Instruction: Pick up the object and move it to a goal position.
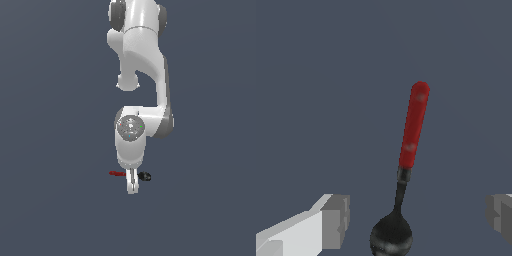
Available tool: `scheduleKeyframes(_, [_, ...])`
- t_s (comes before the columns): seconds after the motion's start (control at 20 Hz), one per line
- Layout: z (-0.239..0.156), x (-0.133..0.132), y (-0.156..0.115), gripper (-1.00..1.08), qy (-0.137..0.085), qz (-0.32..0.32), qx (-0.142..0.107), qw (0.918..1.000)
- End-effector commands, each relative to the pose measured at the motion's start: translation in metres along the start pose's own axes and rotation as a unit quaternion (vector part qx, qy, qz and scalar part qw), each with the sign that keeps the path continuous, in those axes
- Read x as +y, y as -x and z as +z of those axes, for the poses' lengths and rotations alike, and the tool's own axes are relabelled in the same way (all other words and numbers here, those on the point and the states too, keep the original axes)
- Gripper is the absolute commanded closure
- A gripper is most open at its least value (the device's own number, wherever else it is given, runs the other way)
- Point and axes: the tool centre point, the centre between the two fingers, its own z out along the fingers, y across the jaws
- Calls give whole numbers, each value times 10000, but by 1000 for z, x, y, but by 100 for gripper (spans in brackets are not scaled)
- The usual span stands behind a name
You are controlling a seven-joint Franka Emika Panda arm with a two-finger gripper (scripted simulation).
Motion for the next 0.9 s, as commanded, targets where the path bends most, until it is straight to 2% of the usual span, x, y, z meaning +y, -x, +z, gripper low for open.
scheduleKeyframes(0.0, [4, -2, 0, -92, 7, 228, 6, 9997])
scheduleKeyframes(0.4, [11, -5, 1, -92, 20, 605, 18, 9982])
scheduleKeyframes(0.85, [22, -5, 1, -92, 22, 618, 18, 9981])
